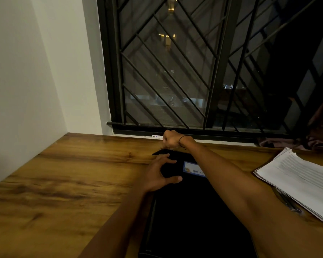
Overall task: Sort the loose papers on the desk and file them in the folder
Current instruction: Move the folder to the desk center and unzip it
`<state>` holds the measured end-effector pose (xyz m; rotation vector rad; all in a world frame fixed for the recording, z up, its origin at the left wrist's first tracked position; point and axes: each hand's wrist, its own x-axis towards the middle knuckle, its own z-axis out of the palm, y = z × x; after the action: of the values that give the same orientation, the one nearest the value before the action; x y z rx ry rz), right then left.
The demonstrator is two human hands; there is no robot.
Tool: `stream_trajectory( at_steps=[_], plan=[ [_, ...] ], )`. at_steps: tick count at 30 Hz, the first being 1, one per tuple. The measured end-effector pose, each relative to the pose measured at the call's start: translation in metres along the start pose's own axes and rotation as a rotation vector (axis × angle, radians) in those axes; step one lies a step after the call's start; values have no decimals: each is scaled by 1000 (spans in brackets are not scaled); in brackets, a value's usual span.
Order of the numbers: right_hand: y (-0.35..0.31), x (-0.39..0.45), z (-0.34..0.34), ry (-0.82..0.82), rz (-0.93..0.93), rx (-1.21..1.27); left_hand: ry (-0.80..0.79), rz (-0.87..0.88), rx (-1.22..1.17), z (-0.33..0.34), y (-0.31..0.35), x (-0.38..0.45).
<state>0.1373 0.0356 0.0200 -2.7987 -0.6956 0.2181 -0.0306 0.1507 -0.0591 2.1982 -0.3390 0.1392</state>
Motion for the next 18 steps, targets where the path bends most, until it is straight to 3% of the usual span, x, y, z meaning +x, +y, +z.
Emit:
stream_trajectory(
  at_steps=[9,18],
  plan=[
    [70,-46,-1,33,111,143,-4,30,10,-3,1,0],
    [107,-93,-13,6,186,137,-9,-2,-26,-2,4,-5]
  ],
)
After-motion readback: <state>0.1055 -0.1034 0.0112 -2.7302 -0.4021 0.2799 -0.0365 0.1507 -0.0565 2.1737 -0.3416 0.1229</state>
